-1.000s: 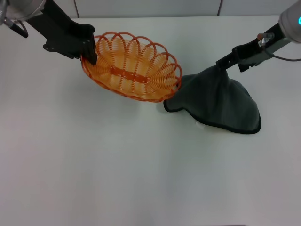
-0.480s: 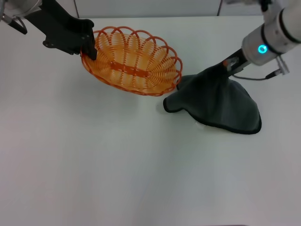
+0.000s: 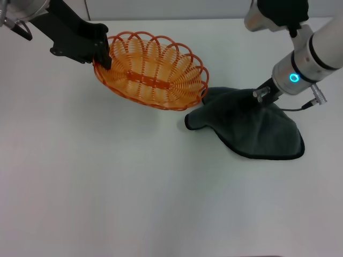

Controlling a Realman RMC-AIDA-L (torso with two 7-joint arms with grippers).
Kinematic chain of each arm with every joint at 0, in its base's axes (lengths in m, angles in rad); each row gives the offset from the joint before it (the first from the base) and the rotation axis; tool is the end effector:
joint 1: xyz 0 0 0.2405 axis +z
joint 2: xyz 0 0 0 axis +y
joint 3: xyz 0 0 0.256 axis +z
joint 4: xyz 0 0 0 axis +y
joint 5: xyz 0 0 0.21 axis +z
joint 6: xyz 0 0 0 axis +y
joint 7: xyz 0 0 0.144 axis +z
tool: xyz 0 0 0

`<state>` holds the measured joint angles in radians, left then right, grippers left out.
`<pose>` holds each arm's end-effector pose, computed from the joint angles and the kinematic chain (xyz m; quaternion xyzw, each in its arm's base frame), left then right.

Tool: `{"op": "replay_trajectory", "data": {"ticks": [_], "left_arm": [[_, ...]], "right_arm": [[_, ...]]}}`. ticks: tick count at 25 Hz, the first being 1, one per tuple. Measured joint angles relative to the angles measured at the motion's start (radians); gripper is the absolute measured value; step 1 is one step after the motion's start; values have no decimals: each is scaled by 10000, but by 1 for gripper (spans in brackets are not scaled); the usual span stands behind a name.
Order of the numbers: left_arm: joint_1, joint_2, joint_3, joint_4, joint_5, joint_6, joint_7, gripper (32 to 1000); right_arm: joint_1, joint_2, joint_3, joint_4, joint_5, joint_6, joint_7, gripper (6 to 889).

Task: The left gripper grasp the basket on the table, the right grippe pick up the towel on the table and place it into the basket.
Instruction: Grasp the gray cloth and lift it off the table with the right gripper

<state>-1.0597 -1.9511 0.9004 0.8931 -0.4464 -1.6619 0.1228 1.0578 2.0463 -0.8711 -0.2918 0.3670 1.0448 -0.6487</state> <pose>-0.1345 0.4343 0.0589 -0.7658 -0.6100 0.0891 0.1829 0.2272 0.4151 -0.0634 -0.8459 0.4828 -0.1433 0.1753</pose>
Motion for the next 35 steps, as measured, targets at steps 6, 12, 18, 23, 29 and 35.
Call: {"op": "replay_trajectory", "data": {"ticks": [6,12,18,23,29,35], "left_arm": [[-2,-20,0,-4,-1,19,23,95],[32,-19,1,-4,-1,38,34,95],[63,-17,1,-4,-1,54,44,95],[89,-16,0,-4,0,110,52,95],[89,-16,0,-4,0,115,60,95],[142,-16,1,-4,0,127,63,95]], "right_arm": [[-97,76,-253,187,-4,-364,82,876],[-130,80,-275,310,-5,-635,104,846],[-244,61,-252,256,36,-756,234,658],[-285,14,-224,207,71,-705,214,502],[-286,14,-201,188,82,-690,209,174],[-286,5,-185,184,88,-704,198,161]]}}
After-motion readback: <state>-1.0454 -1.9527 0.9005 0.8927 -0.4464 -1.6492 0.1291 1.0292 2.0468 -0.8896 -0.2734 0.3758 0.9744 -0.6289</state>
